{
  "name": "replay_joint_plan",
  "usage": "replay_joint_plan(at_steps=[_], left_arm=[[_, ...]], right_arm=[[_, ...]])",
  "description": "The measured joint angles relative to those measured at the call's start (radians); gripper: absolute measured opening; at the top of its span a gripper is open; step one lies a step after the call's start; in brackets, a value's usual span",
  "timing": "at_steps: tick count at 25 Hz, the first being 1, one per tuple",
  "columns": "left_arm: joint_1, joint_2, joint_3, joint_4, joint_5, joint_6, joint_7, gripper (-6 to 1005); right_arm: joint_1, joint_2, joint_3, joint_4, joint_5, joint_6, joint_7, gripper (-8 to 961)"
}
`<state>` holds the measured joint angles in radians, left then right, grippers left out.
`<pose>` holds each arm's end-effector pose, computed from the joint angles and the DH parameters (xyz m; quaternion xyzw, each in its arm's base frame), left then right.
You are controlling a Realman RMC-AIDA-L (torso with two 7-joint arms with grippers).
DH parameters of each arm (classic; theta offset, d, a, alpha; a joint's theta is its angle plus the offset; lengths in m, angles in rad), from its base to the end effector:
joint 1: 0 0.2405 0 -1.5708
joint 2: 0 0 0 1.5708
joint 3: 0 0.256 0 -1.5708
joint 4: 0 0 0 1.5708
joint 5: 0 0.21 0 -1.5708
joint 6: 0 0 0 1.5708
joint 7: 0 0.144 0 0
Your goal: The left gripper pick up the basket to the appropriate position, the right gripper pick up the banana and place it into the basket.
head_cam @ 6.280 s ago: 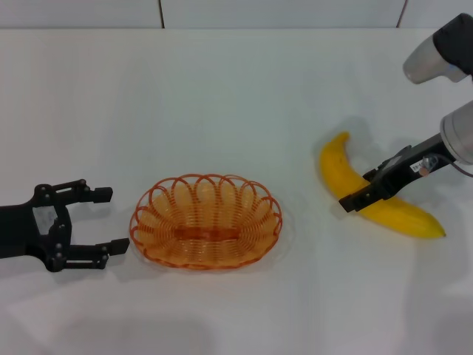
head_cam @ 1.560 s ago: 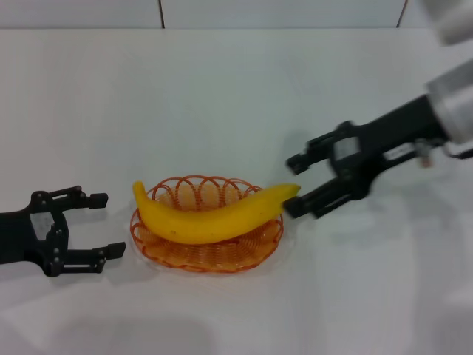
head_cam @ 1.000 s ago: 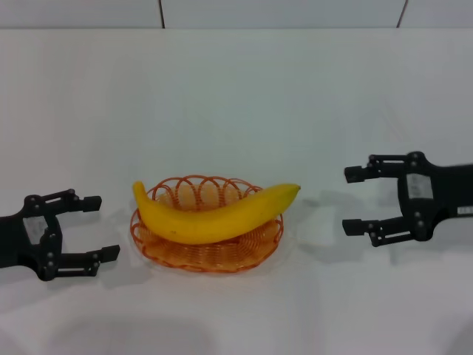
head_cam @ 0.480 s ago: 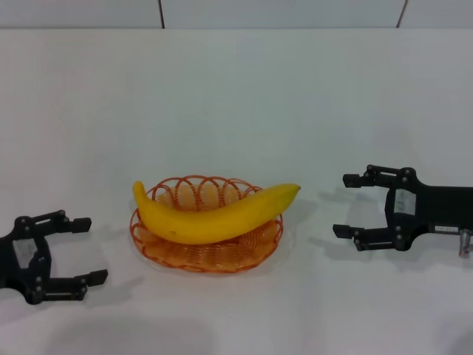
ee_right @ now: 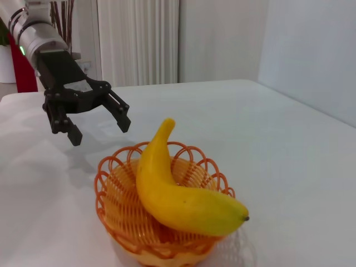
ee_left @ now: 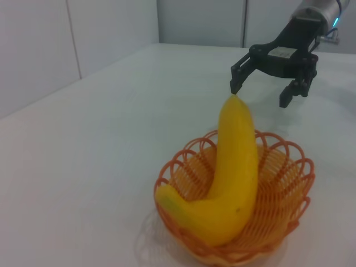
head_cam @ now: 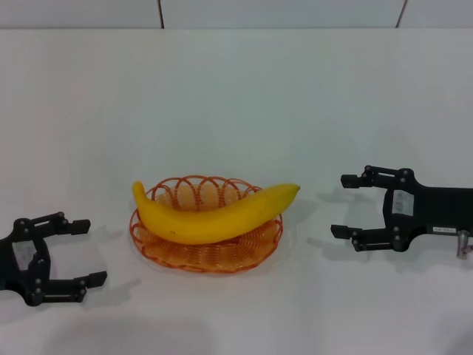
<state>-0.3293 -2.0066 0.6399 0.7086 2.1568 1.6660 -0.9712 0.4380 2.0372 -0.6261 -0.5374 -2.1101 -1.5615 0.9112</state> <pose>-0.3409 0.2604 0.0322 -0.9752 -0.0914 -0.1316 0.1528 0.3162 0.2876 -0.0056 -0.9676 0.0847 0.1772 0.1588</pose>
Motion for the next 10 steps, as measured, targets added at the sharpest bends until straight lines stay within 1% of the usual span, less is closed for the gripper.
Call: replay_joint_plan(at_steps=[10], left_arm=[[-0.001, -0.003, 0.0, 0.0, 0.0, 0.0, 0.0, 880]], right_arm=[[0.0, 0.0, 0.002, 0.001, 0.004, -0.008, -0.001, 854]])
